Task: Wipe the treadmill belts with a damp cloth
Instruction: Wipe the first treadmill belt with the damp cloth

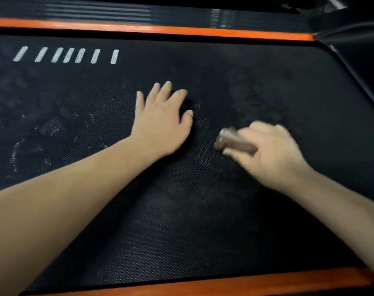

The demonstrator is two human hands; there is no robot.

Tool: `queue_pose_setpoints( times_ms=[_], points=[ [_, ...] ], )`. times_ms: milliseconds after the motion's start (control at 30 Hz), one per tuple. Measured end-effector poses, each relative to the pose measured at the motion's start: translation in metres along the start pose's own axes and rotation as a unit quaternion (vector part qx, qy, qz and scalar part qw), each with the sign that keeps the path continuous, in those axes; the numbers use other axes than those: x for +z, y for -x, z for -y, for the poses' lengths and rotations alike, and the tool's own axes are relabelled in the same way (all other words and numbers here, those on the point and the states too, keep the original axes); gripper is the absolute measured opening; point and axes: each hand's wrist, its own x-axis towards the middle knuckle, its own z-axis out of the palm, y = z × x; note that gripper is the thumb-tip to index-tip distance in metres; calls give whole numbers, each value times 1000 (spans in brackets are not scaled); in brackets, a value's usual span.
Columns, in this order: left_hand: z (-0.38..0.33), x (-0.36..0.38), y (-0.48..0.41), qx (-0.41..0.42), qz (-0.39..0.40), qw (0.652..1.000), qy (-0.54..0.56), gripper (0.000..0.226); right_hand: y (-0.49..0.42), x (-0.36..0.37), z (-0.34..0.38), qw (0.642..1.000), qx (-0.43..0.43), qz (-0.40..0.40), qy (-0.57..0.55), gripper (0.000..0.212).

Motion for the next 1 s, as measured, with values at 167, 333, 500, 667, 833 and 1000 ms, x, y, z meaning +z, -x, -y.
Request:
queue_pose_setpoints(
  times_ms=[167, 333, 500, 667, 833, 1000],
  points=[
    [-25, 26, -10, -6, 62, 998, -33, 58, -24, -2, -30, 988, 144, -37, 43, 40],
    [-24, 32, -11, -12, 67, 995, -69, 61, 4, -7, -2, 998, -6, 38, -41, 34],
    [-26, 32, -8, -17, 70, 995, -72, 61, -69, 0, -71, 983, 177, -26, 28, 39],
    [-27, 31, -8, -17, 64, 995, -78, 61, -37, 8, -25, 998, 39, 28, -31, 40],
    [-27, 31, -9, -19, 71, 995, -70, 61, -99, 7, -79, 990, 132, -11, 36, 40],
    [-27, 32, -10, -19, 66, 995, -76, 61, -91, 22, -43, 995, 101, 0, 11, 34]
  ],
)
